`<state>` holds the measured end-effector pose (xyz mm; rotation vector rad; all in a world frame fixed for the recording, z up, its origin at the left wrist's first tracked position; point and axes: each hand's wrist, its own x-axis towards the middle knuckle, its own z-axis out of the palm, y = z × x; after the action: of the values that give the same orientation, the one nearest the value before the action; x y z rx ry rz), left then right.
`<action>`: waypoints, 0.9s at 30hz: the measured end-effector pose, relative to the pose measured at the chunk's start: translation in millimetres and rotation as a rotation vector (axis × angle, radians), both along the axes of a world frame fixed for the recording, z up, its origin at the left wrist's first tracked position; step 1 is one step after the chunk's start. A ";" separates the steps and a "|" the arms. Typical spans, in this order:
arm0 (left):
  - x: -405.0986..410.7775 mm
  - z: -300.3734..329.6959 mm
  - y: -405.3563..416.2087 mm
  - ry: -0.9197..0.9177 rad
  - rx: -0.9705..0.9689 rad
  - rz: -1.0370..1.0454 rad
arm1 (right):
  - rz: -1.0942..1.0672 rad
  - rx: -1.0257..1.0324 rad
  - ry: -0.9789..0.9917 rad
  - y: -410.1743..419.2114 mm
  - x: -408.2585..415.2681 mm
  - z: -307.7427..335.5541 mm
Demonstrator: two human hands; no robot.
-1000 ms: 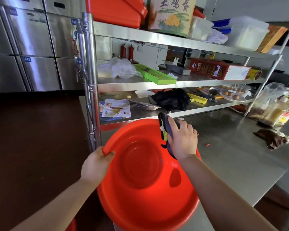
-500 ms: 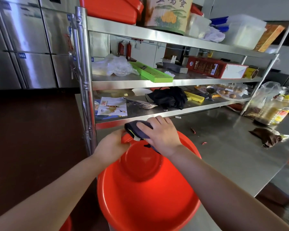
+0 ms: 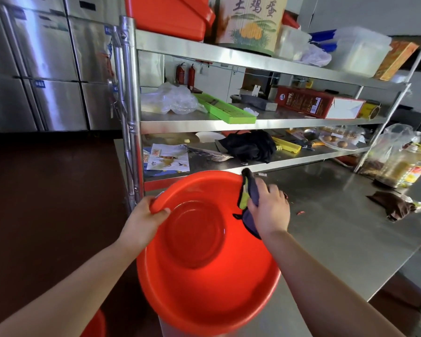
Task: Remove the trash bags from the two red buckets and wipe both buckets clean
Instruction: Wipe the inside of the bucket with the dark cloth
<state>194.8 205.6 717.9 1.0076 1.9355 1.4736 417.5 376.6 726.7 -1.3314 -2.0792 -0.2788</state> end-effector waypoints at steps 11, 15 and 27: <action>-0.6 22.9 -14.1 0.275 -0.111 -0.113 | 0.356 0.162 -0.191 -33.7 -18.3 40.0; 13.3 23.5 -7.4 0.414 -0.206 -0.242 | 0.568 0.342 -0.536 -62.1 -48.5 53.1; 11.8 -31.0 -39.8 -0.063 0.039 -0.102 | 0.319 0.391 -0.484 -72.2 -38.3 30.9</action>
<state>206.6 165.8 686.9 1.0487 1.7910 1.4732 379.2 304.3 757.7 -0.7319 -2.4209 -0.8849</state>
